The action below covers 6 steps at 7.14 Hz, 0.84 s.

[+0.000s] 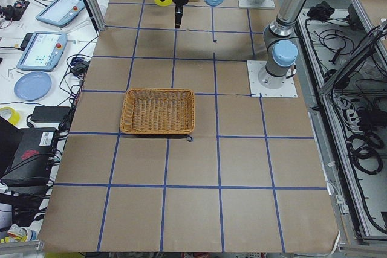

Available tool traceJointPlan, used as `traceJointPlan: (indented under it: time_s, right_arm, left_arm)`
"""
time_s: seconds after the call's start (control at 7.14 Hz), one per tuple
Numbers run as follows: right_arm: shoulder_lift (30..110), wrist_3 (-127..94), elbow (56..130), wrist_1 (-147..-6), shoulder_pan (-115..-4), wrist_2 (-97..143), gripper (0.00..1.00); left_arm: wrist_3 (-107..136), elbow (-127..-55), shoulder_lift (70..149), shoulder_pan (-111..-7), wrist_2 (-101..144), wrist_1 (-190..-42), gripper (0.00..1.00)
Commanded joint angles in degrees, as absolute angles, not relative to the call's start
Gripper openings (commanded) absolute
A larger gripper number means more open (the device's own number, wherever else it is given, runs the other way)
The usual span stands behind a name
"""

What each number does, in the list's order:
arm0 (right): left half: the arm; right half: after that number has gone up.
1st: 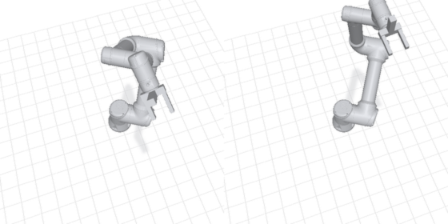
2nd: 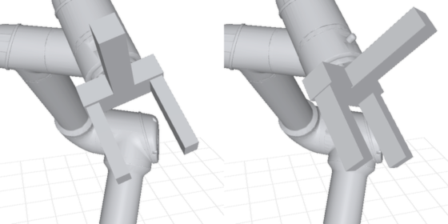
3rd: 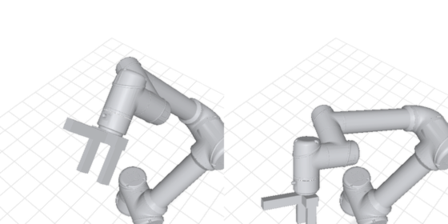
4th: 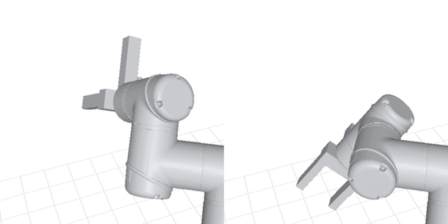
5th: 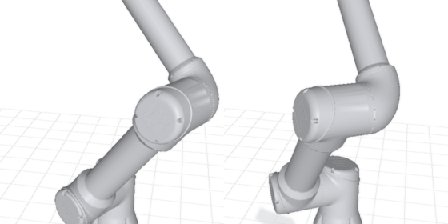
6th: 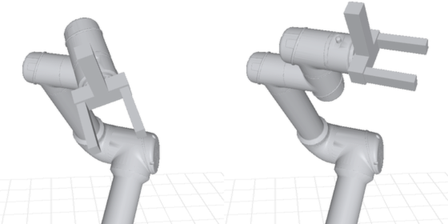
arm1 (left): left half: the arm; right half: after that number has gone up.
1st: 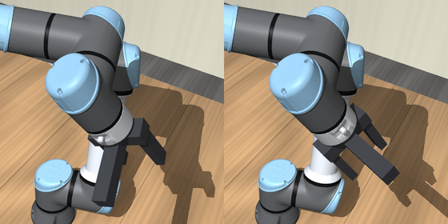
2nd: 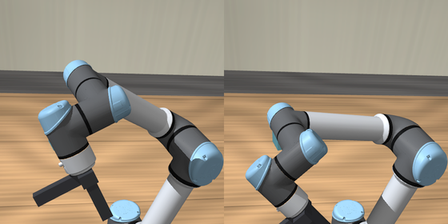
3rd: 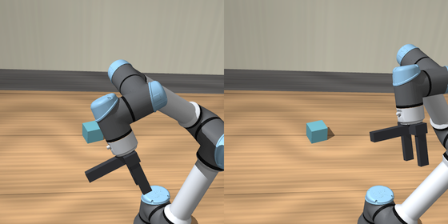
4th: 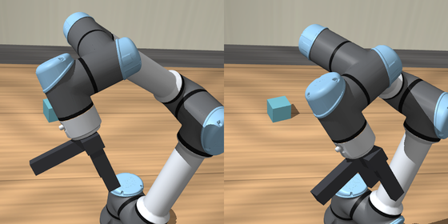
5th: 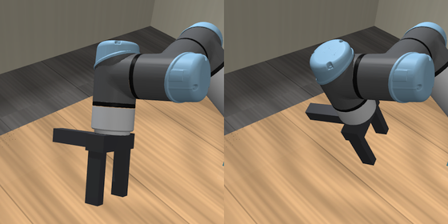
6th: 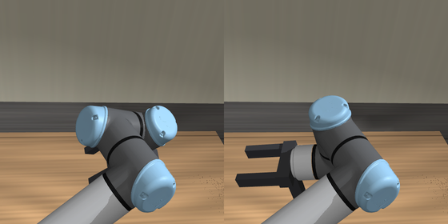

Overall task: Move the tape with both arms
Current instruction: 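Carry the tape roll with the right gripper to the table center and lower it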

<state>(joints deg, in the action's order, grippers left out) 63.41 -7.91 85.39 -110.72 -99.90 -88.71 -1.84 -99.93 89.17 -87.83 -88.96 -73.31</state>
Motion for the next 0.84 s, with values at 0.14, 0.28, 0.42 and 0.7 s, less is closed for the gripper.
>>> traceJointPlan:
  time_s: [0.14,0.28,0.42,0.7]
  right_arm:
    - [63.62,-19.86,96.91,-122.41,-111.68,-89.37,0.0]
    - [64.85,-19.52,99.73,-122.34,-111.71,-89.65,0.0]
    - [66.69,-19.34,101.5,-121.47,-111.71,-90.34,0.0]
    - [70.56,-18.89,106.67,-119.36,-111.97,-90.62,0.0]
  left_arm:
    - [-1.85,-100.02,89.21,-87.8,-88.94,-73.3,1.0]
    - [-1.85,-99.85,89.47,-87.8,-88.68,-73.04,1.0]
    - [-1.85,-100.02,89.47,-87.89,-88.68,-73.12,1.0]
    - [-1.85,-100.02,89.74,-87.98,-88.42,-73.04,1.0]
